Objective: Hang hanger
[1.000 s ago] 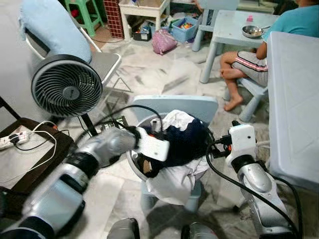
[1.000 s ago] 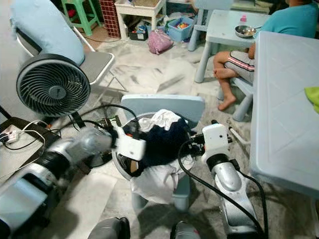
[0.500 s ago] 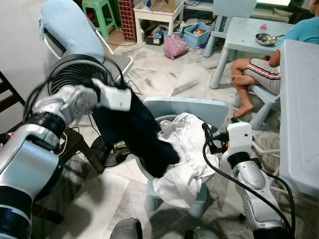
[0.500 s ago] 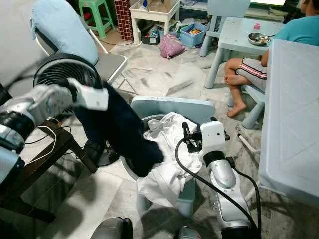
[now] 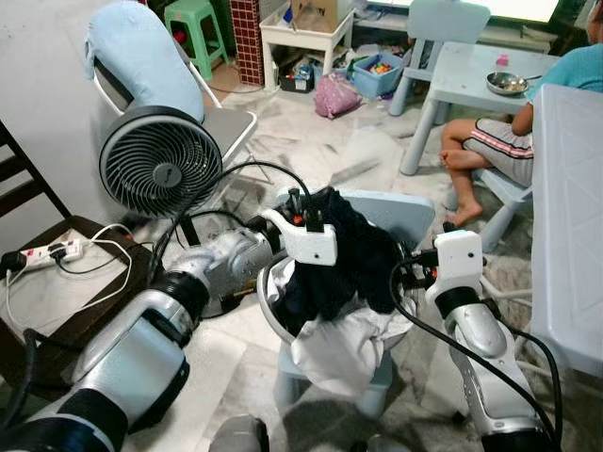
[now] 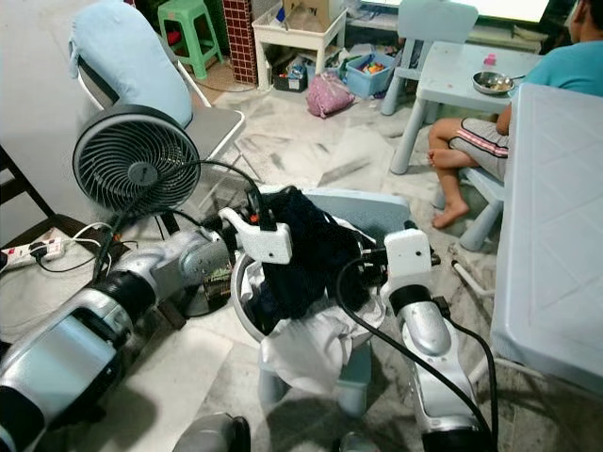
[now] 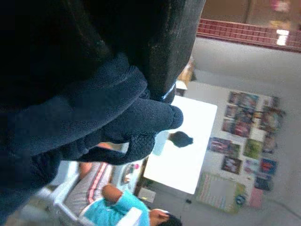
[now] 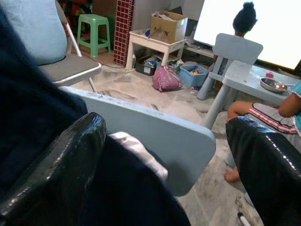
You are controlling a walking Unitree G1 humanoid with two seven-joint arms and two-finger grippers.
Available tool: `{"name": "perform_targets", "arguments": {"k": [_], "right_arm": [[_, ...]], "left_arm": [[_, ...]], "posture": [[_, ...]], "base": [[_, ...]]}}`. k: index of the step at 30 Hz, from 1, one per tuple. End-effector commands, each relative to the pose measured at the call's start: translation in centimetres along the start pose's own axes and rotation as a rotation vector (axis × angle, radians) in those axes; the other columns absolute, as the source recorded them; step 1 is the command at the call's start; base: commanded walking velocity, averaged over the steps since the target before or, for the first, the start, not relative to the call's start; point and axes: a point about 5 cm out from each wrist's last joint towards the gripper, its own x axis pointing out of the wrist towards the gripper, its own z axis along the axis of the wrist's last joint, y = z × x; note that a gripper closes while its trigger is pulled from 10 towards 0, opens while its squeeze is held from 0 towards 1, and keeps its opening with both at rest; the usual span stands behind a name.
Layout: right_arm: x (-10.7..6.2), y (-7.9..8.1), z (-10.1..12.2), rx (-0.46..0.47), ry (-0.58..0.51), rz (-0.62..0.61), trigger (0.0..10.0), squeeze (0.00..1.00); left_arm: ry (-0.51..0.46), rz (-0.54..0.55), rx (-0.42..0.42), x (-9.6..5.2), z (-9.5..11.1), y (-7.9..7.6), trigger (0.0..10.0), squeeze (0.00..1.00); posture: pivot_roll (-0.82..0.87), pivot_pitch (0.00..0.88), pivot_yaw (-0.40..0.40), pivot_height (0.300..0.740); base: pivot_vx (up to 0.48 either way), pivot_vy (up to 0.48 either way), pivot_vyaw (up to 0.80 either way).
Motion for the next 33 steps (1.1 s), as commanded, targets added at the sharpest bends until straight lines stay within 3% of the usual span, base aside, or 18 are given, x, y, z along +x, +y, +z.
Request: {"name": "perform_targets", "arguments": {"k": [1,2,4,6,10,12,13,19,21,24,26,27,30,33], "right_arm": [[-0.1,-0.1,0.3,0.000,-0.009,0.003,10.0,0.00],[-0.1,-0.1,0.3,0.000,-0.008,0.005,10.0,0.00],[-0.1,-0.2,0.4,-0.002,-0.007,0.013,10.0,0.00],[-0.1,-0.2,0.4,-0.004,-0.006,0.015,10.0,0.00],[-0.1,-0.2,0.5,-0.006,-0.006,0.018,10.0,0.00],[-0.2,-0.1,0.5,-0.007,-0.006,0.022,10.0,0.00],[-0.2,-0.1,0.5,-0.007,-0.004,0.026,10.0,0.00],[-0.3,0.0,0.5,-0.009,-0.002,0.030,10.0,0.00],[-0.1,0.0,0.6,-0.012,-0.004,0.029,10.0,0.00],[0.1,0.0,0.8,-0.012,-0.007,0.027,10.0,0.00],[0.1,0.0,0.8,-0.013,-0.009,0.027,10.0,0.00],[0.0,0.1,0.8,-0.014,-0.011,0.026,10.0,0.00],[0.0,0.1,0.9,-0.015,-0.011,0.028,10.0,0.00],[0.0,0.1,0.8,-0.014,-0.009,0.031,10.0,0.00]], "left_arm": [[0.041,-0.070,-0.033,-0.7,-0.3,-1.8,10.0,0.00],[0.054,-0.097,-0.045,-0.8,-0.4,-2.4,10.0,0.00],[0.160,-0.255,-0.046,-1.9,-1.3,-5.1,10.0,0.00],[0.230,-0.322,-0.056,-2.7,-1.9,-6.3,10.0,0.00],[0.283,-0.314,-0.092,-3.3,-2.4,-6.9,10.0,0.00],[0.315,-0.298,-0.187,-3.3,-2.4,-7.1,10.0,0.00],[0.348,-0.261,-0.256,-3.3,-2.5,-7.0,10.0,1.00],[0.321,-0.266,-0.264,-2.3,-1.3,-7.3,10.0,1.00],[0.238,-0.254,-0.313,-1.4,0.8,-8.0,10.0,1.00],[0.238,-0.253,-0.518,-0.8,2.5,-9.1,10.0,1.00],[0.223,-0.267,-0.590,-0.6,3.3,-9.5,10.0,1.00],[0.207,-0.284,-0.663,-0.4,4.1,-9.8,10.0,1.00],[0.205,-0.284,-0.731,-0.3,4.5,-9.9,10.0,1.00],[0.214,-0.285,-0.739,-0.4,4.5,-9.8,10.0,1.00]], "posture": [[-0.03,0.021,0.036,0.740],[-0.03,0.021,0.036,0.740],[-0.03,0.027,0.029,0.740],[-0.03,0.030,0.027,0.740],[-0.03,0.039,0.022,0.740],[-0.03,0.042,0.021,0.740],[-0.03,0.046,0.020,0.740],[-0.04,0.052,0.018,0.740],[-0.03,0.054,0.018,0.740],[-0.03,0.056,0.021,0.740],[-0.03,0.058,0.024,0.740],[-0.03,0.059,0.023,0.740],[-0.03,0.060,0.023,0.740],[-0.03,0.060,0.019,0.740]], "base": [[0.000,0.000,0.00],[0.000,0.000,0.00],[0.000,0.000,0.00],[0.000,0.000,0.00],[0.000,0.000,0.00],[0.000,0.000,0.00],[0.000,0.000,0.00],[0.000,0.000,0.00],[0.000,0.000,0.00],[0.000,0.000,0.00],[0.000,0.000,0.00],[0.000,0.000,0.00],[0.000,0.000,0.00],[0.000,0.000,0.00]]}}
